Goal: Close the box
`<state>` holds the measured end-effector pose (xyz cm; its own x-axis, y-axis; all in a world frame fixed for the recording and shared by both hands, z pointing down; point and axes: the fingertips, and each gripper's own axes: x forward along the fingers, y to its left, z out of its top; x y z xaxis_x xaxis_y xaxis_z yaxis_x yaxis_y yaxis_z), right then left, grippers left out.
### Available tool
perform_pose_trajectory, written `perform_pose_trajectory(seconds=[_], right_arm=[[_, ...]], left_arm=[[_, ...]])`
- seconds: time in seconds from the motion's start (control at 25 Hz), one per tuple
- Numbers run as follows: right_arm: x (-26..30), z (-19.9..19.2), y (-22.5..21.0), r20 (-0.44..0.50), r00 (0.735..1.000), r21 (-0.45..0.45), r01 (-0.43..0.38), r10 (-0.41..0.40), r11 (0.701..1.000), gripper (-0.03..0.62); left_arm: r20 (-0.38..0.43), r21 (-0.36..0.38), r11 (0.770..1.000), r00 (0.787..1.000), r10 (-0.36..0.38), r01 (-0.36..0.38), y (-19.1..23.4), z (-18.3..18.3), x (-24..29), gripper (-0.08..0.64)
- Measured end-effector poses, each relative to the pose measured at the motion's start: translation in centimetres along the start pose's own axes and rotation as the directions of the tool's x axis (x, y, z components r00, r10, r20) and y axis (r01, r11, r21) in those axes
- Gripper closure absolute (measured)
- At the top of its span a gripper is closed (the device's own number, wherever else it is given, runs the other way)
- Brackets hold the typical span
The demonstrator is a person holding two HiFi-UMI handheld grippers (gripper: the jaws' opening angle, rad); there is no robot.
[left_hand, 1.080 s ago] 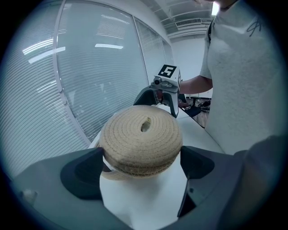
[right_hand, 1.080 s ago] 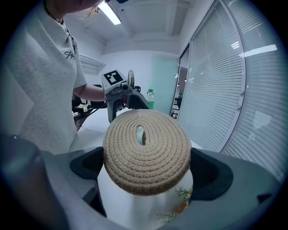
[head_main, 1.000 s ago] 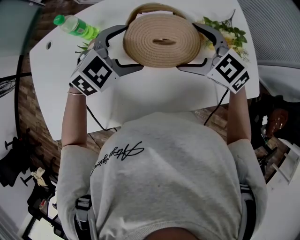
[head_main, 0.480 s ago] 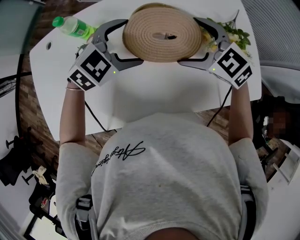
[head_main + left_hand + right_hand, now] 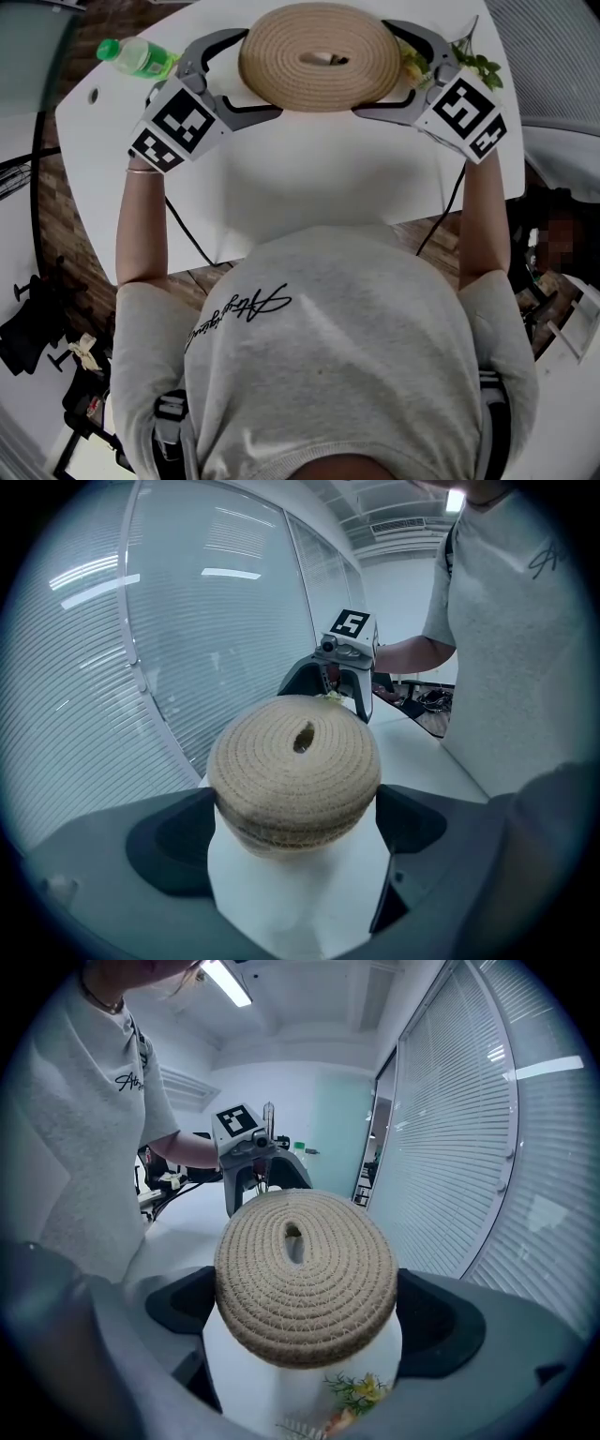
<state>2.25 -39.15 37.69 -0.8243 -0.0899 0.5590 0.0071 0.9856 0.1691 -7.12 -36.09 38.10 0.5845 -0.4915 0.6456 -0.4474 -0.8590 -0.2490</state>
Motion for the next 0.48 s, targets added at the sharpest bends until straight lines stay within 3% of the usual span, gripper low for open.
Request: perform_pose_trajectory(seconds=[0.48], right_arm=[[1.4,-0.2,-1.6,-0.008,1.000,0.005,-0.003,0.003,1.000,-0.002]], left_arm=[[-0.009,-0.010,1.000,1.000,-0.004,0.004,1.8,-1.1,0.8,0.031]])
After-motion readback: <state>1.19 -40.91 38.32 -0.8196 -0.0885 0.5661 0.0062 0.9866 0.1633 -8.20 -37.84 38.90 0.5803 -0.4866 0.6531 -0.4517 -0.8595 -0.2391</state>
